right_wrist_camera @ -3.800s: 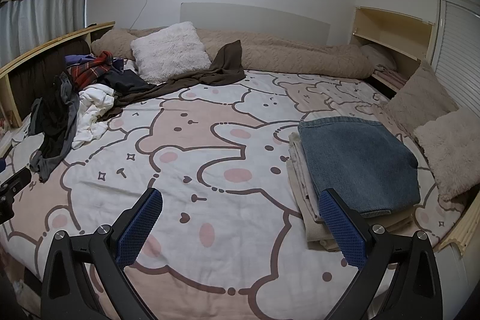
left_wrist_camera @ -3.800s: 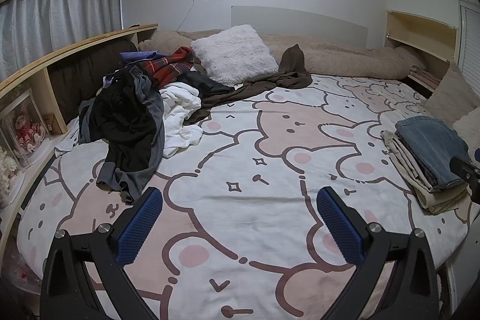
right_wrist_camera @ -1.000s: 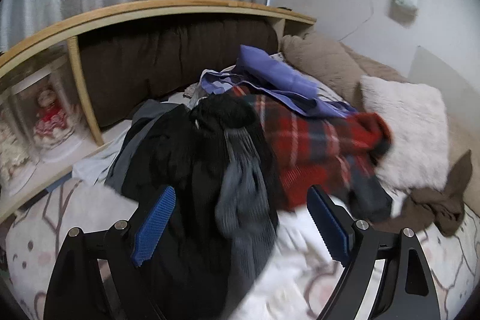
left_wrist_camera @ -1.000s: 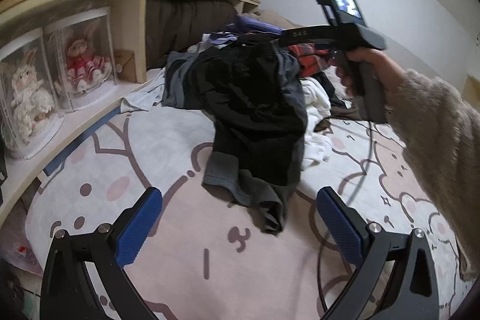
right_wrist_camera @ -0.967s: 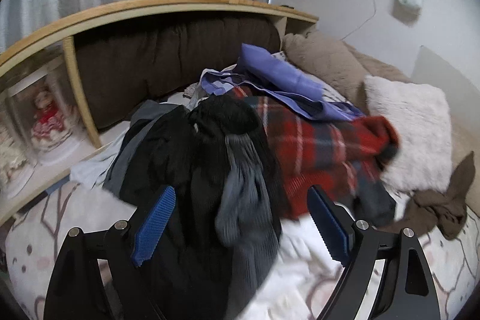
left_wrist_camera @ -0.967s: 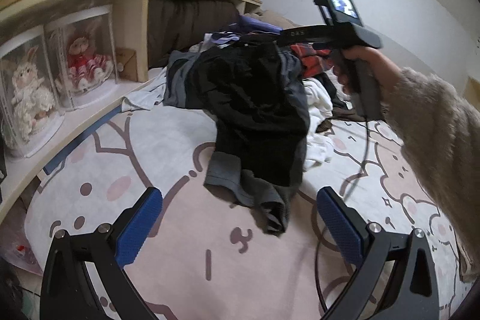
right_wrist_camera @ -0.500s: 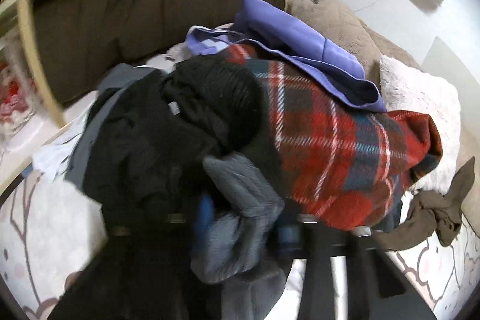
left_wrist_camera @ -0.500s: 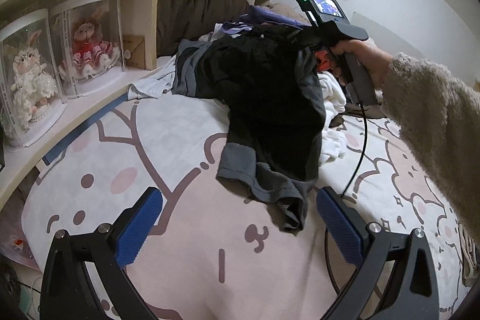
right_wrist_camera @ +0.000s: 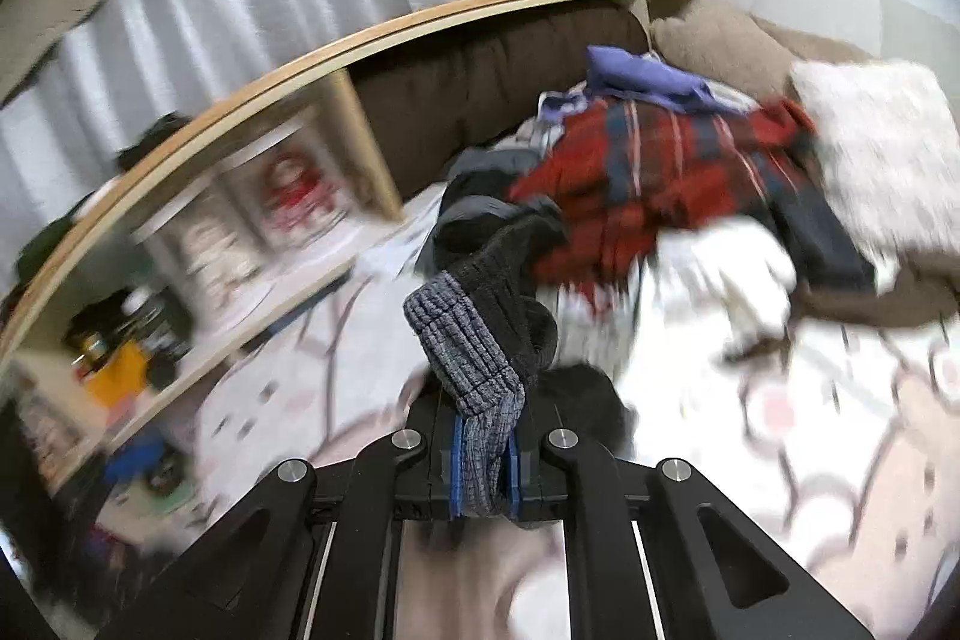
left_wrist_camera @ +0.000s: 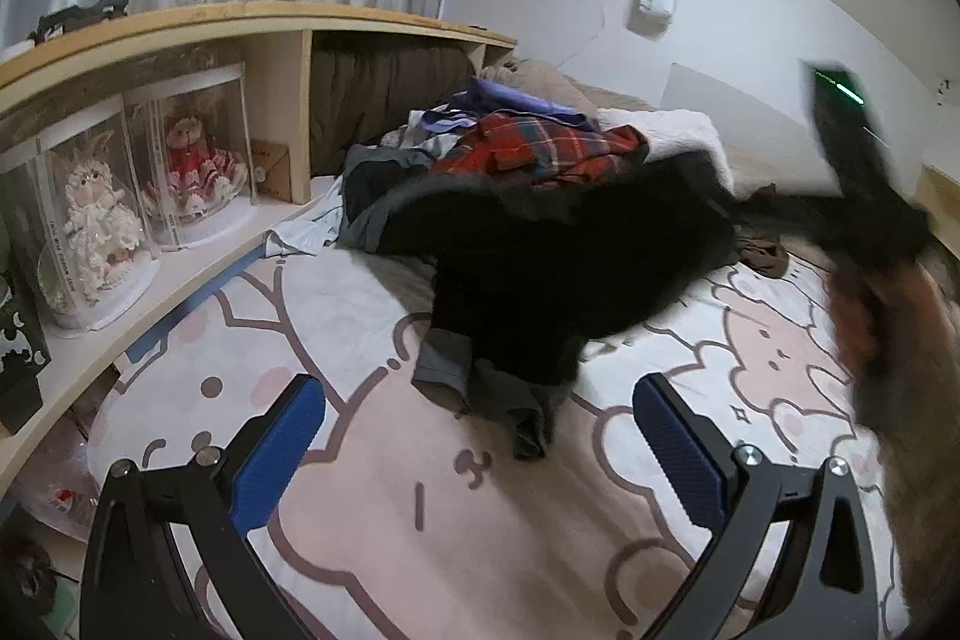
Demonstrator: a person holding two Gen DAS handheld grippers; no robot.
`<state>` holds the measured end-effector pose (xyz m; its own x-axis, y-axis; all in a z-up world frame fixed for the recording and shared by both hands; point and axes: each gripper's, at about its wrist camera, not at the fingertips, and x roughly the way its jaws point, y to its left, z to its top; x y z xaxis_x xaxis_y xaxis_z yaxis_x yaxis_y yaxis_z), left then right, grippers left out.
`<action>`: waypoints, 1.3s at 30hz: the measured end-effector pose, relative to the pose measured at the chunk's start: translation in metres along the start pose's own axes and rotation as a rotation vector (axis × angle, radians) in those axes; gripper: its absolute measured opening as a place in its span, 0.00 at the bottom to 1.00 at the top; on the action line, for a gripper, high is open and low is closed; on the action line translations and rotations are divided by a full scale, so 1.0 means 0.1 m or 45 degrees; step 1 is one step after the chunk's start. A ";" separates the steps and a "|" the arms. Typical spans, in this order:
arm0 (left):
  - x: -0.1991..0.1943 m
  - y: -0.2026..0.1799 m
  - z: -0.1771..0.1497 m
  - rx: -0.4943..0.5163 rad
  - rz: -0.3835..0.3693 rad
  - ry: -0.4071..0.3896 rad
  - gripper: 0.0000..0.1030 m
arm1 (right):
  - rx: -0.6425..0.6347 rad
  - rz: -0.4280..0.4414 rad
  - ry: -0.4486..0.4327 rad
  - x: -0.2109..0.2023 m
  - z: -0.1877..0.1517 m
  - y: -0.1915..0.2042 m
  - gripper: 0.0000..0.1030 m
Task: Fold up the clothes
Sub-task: 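Pull the black pants out of the heap with the right gripper while the left gripper grasps the other cuff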
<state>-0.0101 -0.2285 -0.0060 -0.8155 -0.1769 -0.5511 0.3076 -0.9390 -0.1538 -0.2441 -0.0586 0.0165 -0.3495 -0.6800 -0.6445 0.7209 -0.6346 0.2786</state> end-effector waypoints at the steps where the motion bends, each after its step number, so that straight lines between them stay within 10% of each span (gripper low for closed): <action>1: -0.03 -0.04 -0.03 0.012 -0.011 0.004 1.00 | 0.019 0.009 0.014 -0.16 -0.17 0.00 0.10; 16: -0.10 -1.24 -0.51 0.307 -0.410 0.154 1.00 | 0.552 -0.220 -0.023 -2.33 -2.48 -0.62 0.10; 27: 0.46 -2.30 -0.48 0.738 -0.747 0.296 1.00 | 0.817 -0.494 0.266 -1.70 -3.74 -1.07 0.10; 33: 0.99 -2.78 -0.49 1.129 -1.086 0.608 0.99 | 0.763 -0.557 0.298 -1.59 -3.78 -1.03 0.10; 39: 1.48 -3.21 -0.69 1.452 -1.168 0.971 0.86 | 0.837 -0.517 0.260 -1.59 -3.89 -1.14 0.10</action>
<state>-0.1956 0.0669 -0.0945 0.0090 0.3779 -0.9258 -0.8883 -0.4220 -0.1809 -0.0380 0.2645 -0.1895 -0.3468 -0.3093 -0.8855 0.0381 -0.9479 0.3162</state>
